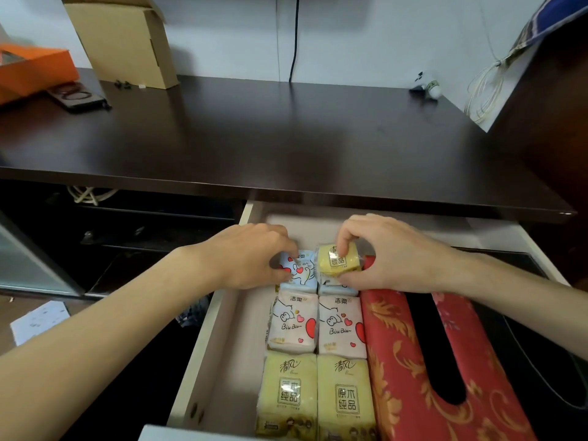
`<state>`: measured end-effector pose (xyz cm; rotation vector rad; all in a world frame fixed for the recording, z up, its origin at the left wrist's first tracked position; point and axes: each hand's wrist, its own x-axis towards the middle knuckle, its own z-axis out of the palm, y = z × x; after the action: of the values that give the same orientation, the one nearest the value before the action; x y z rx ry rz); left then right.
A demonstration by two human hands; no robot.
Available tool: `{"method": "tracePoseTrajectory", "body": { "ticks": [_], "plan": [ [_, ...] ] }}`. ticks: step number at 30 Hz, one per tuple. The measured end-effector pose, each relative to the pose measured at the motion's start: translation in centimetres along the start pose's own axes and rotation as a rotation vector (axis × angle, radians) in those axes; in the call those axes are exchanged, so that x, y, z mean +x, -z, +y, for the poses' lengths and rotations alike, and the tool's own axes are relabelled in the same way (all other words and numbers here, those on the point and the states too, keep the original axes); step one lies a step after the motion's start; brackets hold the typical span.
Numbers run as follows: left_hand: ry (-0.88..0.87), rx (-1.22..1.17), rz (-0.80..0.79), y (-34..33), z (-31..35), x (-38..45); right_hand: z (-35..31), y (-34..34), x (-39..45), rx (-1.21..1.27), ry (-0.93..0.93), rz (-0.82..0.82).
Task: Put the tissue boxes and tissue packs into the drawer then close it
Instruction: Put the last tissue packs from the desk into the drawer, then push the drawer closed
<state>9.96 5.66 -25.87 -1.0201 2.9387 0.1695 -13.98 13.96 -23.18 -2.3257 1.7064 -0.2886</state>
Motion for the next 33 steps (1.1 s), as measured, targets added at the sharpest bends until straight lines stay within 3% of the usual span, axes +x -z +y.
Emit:
{"method": "tracePoseTrajectory", "body": {
  "ticks": [10, 18, 23, 26, 33],
  "plan": [
    [-0.024, -0.027, 0.020, -0.1, -0.2, -0.6, 0.4, -0.7, 0.0, 0.088, -0.062, -0.091],
    [-0.017, -0.057, 0.197, 2.1, 0.8, -1.7, -0.7, 1.5, -3.2, 0.171, -0.028, 0.072],
    [0.020, -0.409, 0.267, 3.3, 4.1, -6.1, -3.0, 2.5, -9.8, 0.192, 0.011, 0.089],
    [0.027, -0.528, 0.198, 2.8, 7.3, -10.3, -4.2, 1.9, -14.6, 0.198, 0.009, 0.074],
    [-0.034, -0.254, 0.168, 0.3, 12.5, -17.6, -4.4, -2.0, -22.8, -0.046, 0.059, 0.085]
  ]
}}
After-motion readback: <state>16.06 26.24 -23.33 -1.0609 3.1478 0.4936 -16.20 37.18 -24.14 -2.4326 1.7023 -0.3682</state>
